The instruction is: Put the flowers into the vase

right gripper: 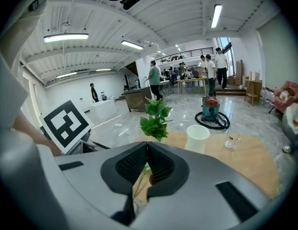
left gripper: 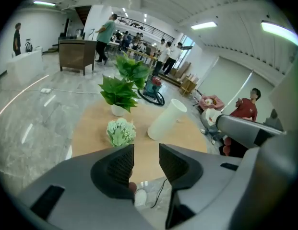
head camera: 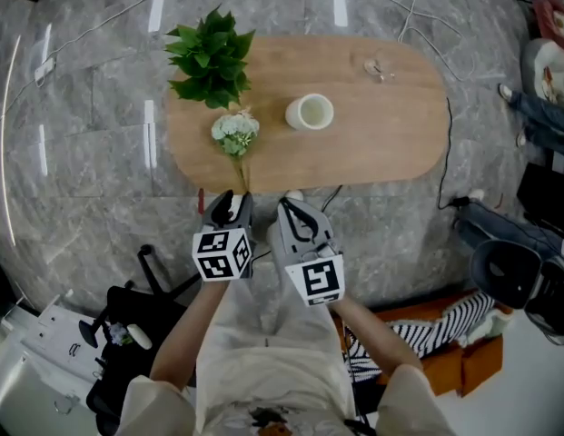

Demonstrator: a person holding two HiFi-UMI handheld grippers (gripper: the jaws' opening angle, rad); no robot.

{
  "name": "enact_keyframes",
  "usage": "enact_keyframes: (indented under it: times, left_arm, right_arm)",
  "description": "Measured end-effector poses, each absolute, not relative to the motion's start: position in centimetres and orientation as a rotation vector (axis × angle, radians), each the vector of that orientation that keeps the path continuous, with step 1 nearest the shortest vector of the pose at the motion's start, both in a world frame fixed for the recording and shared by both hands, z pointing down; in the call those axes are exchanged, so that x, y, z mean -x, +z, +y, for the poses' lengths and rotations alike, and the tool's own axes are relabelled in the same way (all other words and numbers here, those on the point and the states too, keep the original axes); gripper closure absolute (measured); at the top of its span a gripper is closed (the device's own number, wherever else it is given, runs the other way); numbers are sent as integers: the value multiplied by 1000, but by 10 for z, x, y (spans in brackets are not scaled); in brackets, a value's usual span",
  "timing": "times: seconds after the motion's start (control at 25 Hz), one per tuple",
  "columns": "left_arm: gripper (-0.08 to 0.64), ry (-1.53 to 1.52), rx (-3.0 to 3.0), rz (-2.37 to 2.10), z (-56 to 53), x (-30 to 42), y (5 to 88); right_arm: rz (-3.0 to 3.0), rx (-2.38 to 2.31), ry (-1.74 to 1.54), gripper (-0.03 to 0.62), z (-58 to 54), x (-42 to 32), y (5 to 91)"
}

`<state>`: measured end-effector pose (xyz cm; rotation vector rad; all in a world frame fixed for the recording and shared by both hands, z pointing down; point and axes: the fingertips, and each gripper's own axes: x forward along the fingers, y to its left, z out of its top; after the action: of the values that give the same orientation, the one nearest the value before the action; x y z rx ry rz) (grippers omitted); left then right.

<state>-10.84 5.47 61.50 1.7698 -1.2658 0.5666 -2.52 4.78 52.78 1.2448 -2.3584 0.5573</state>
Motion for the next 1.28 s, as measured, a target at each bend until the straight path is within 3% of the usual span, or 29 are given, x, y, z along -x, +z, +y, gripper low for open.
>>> enact_keyframes:
  times: [0.4, 0.72, 1.28]
  left_arm:
    - [422, 599, -1725, -1216, 53, 118, 660]
    - [480, 638, -1695, -1234, 45, 128, 690]
    - [482, 706, -1642, -1286, 29, 138, 760]
  right_arm:
    - [-2319, -1205, 623, 588, 43, 41, 567]
    - [-2268, -1198, 683, 588, 41, 46, 613]
    - [-2256, -1152, 718, 588, 34, 64, 677]
